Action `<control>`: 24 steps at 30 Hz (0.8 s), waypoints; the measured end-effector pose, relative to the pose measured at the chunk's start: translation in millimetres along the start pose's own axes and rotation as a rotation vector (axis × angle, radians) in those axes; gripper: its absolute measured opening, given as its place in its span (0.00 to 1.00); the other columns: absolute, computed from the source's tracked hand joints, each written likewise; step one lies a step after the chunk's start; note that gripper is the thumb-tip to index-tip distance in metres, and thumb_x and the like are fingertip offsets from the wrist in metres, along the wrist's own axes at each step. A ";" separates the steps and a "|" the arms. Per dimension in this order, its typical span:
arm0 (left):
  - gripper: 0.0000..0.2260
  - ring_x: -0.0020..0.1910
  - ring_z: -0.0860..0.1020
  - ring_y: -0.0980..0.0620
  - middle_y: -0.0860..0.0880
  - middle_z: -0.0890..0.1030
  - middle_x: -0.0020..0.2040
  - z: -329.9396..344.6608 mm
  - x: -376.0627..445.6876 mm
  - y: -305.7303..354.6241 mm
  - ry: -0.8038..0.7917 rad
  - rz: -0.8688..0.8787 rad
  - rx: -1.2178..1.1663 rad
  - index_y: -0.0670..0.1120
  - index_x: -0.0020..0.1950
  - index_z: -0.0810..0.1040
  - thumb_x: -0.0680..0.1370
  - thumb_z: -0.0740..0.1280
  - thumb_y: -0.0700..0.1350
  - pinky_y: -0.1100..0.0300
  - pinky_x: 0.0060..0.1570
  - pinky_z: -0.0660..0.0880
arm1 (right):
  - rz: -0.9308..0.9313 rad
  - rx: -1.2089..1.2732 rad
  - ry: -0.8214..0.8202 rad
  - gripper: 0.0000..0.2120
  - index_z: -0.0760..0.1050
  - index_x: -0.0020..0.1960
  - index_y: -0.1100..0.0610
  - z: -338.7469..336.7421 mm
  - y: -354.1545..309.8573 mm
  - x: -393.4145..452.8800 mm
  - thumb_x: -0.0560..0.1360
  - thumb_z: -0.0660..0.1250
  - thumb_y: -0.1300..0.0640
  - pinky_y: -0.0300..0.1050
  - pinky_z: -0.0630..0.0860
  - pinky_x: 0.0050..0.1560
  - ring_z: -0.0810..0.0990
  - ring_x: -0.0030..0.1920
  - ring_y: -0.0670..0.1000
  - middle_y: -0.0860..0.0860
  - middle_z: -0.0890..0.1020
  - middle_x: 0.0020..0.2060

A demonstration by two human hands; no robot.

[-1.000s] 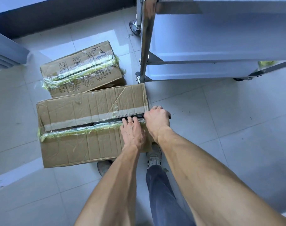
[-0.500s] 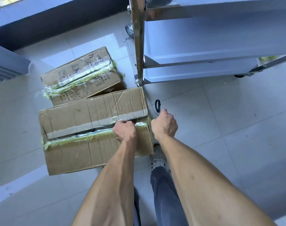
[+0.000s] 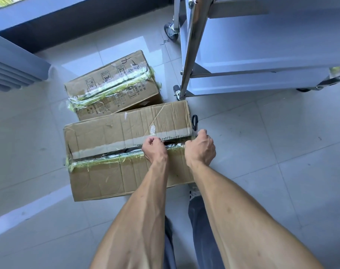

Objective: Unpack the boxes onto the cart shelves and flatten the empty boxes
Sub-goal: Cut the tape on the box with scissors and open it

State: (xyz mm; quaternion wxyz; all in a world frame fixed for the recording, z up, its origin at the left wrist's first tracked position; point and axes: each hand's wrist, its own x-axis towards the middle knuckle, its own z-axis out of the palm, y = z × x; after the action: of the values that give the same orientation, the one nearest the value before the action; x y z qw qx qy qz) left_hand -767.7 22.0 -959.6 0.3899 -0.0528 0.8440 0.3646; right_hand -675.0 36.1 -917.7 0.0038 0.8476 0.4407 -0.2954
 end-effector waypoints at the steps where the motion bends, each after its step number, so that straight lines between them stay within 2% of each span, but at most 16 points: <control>1: 0.12 0.30 0.68 0.52 0.51 0.70 0.29 -0.5 -2.0 0.6 0.006 0.020 0.000 0.46 0.30 0.71 0.70 0.59 0.33 0.64 0.28 0.65 | 0.033 0.020 0.002 0.11 0.73 0.55 0.58 -0.4 -0.3 0.9 0.73 0.63 0.63 0.49 0.76 0.49 0.79 0.50 0.59 0.56 0.82 0.49; 2: 0.12 0.29 0.66 0.52 0.51 0.69 0.28 -0.5 -2.5 0.9 0.013 0.029 -0.005 0.46 0.30 0.70 0.70 0.58 0.32 0.63 0.26 0.62 | 0.069 0.040 0.001 0.11 0.73 0.55 0.58 -0.9 -0.5 1.6 0.73 0.63 0.62 0.49 0.76 0.48 0.80 0.49 0.59 0.57 0.82 0.49; 4: 0.13 0.30 0.66 0.51 0.49 0.69 0.29 -1.5 -2.6 2.5 0.023 0.016 -0.024 0.47 0.30 0.69 0.70 0.57 0.32 0.61 0.29 0.61 | 0.160 0.093 -0.002 0.12 0.73 0.55 0.57 -2.1 0.3 3.2 0.73 0.64 0.61 0.47 0.74 0.47 0.79 0.49 0.60 0.57 0.82 0.50; 7: 0.14 0.27 0.71 0.53 0.53 0.69 0.24 -2.0 -1.8 7.1 0.013 -0.022 -0.100 0.46 0.29 0.69 0.71 0.56 0.31 0.60 0.34 0.67 | 0.316 0.204 -0.021 0.11 0.75 0.55 0.56 -2.5 4.6 5.4 0.73 0.65 0.61 0.45 0.72 0.43 0.78 0.46 0.58 0.57 0.82 0.51; 9: 0.15 0.24 0.72 0.57 0.56 0.68 0.22 -0.5 -3.1 10.9 0.004 -0.033 -0.137 0.47 0.28 0.69 0.71 0.56 0.30 0.61 0.33 0.68 | 0.372 0.259 -0.035 0.11 0.75 0.55 0.57 -1.9 8.2 4.6 0.73 0.65 0.61 0.46 0.75 0.45 0.79 0.48 0.59 0.57 0.82 0.52; 13: 0.18 0.30 0.73 0.52 0.53 0.71 0.24 -1.6 -3.1 8.0 -0.026 -0.018 -0.140 0.49 0.26 0.72 0.69 0.56 0.29 0.66 0.28 0.67 | 0.422 0.310 -0.039 0.13 0.76 0.58 0.56 -3.0 12.3 3.4 0.73 0.64 0.61 0.47 0.75 0.49 0.80 0.53 0.61 0.57 0.82 0.54; 16: 0.19 0.35 0.75 0.51 0.53 0.76 0.28 -10.9 -4.9 -4.3 -0.137 0.007 -0.029 0.49 0.29 0.75 0.71 0.56 0.28 0.64 0.34 0.70 | 0.398 0.297 -0.069 0.13 0.77 0.57 0.56 -6.5 12.0 2.4 0.74 0.63 0.61 0.48 0.76 0.51 0.80 0.52 0.60 0.56 0.82 0.53; 18: 0.19 0.39 0.76 0.49 0.50 0.77 0.32 -14.6 -8.3 -8.3 -0.176 0.014 0.019 0.48 0.31 0.75 0.71 0.55 0.28 0.62 0.36 0.70 | 0.251 0.187 -0.085 0.12 0.76 0.56 0.56 -8.8 12.8 -2.1 0.74 0.63 0.61 0.47 0.76 0.49 0.79 0.49 0.59 0.55 0.82 0.51; 22: 0.19 0.36 0.80 0.49 0.50 0.79 0.37 -3.4 -10.4 -2.1 -0.174 -0.079 -0.028 0.47 0.34 0.76 0.73 0.54 0.28 0.61 0.41 0.76 | -0.355 -0.186 -0.019 0.11 0.74 0.54 0.55 -12.2 25.8 -11.7 0.75 0.58 0.64 0.47 0.74 0.48 0.77 0.50 0.54 0.53 0.77 0.47; 24: 0.19 0.35 0.80 0.49 0.48 0.80 0.37 3.4 -9.2 0.2 -0.174 -0.095 -0.053 0.46 0.34 0.76 0.73 0.53 0.28 0.61 0.42 0.77 | -0.579 -0.314 -0.064 0.10 0.74 0.53 0.56 -12.6 34.2 -10.8 0.77 0.57 0.65 0.48 0.72 0.47 0.75 0.52 0.54 0.53 0.75 0.49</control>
State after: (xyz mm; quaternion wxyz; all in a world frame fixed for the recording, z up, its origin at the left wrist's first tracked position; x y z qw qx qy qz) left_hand -759.3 22.5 -954.5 0.4768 -0.0712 0.7936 0.3712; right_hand -647.8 10.5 -910.5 0.0639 0.6666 0.7031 -0.2392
